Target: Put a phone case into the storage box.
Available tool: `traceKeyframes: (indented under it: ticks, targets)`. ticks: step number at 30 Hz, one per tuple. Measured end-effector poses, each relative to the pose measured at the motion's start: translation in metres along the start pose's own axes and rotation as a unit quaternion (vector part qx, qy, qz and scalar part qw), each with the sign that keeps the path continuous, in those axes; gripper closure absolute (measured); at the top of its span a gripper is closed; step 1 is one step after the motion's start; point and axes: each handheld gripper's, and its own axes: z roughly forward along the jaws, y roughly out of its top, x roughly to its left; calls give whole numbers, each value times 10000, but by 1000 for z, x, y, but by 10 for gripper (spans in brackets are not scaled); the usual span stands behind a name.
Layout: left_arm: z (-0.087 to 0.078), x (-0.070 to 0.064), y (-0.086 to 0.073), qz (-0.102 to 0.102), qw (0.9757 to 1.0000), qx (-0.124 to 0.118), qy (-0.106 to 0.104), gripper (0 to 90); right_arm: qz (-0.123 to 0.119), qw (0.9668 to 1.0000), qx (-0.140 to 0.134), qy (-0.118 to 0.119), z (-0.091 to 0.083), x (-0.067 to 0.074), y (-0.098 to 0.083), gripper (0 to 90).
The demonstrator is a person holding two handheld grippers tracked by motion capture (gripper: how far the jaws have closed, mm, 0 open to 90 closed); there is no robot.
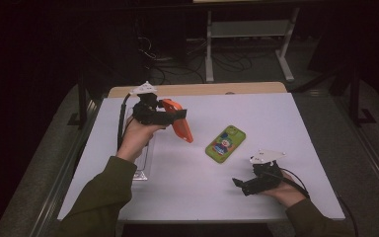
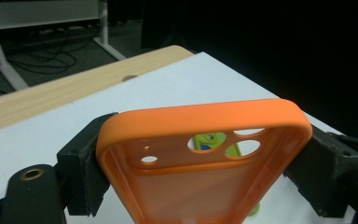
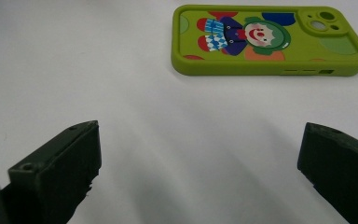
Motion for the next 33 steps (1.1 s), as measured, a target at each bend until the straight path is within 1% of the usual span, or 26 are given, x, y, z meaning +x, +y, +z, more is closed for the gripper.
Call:
traceKeyframes:
  ticks: [1, 3, 4, 6, 11, 20, 22, 23, 25, 26, 27, 28, 30, 31, 32, 33]
  targets:
    - [-1, 2, 2, 7, 10000, -14, 35, 166, -46, 10000, 2, -9, 1, 0, 0, 0]
    - [-3, 6, 5, 9, 9999, -30, 107, 165, -15, 10000, 8, -8, 1, 1, -1, 0]
    - [-4, 9, 7, 44, 9999, -17, 159, 165, -15, 10000, 51, 7, 1, 1, -1, 0]
    - [-7, 14, 11, 58, 9997, -38, 249, 165, 23, 10000, 24, 5, 1, 1, 0, 0]
    - [-11, 25, 19, 32, 9990, -105, 427, 165, -16, 10000, 2, -9, 1, 0, 0, 0]
    - [-20, 43, 30, 85, 9971, -135, 746, 165, -25, 10000, -27, -44, 1, -1, 0, 0]
    - [-22, 46, 32, 52, 9966, -153, 811, 165, -21, 10000, -28, -44, 0, -1, 0, 0]
    - [-23, 48, 32, 68, 9964, -141, 836, 165, -15, 10000, -26, -48, 0, -1, 0, 0]
    - [-25, 51, 34, 45, 9958, -179, 898, 165, -11, 10000, -23, -54, 0, -1, 0, 0]
    - [-26, 53, 35, 86, 9955, -137, 930, 165, -13, 10000, -22, -61, 0, -1, 0, 0]
    - [-27, 54, 36, 55, 9951, -165, 973, 165, -14, 10000, -17, -64, 0, 0, 0, 0]
    - [-28, 56, 37, 89, 9947, -130, 1020, 165, -12, 10000, -21, -61, 0, 0, 0, 0]
    - [-30, 58, 39, 64, 9936, -134, 1120, 165, -12, 10000, -21, -59, 0, 0, 0, 0]
    - [-30, 60, 39, 73, 9930, -148, 1170, 165, -49, 10000, 8, -59, -1, 0, 0, 0]
    - [-31, 61, 40, 52, 9923, -147, 1229, 165, -9, 10000, -6, -58, -1, 1, 1, 0]
    - [-31, 63, 41, 82, 9915, -119, 1292, 165, -29, 10000, -21, -60, 0, 0, 1, 0]
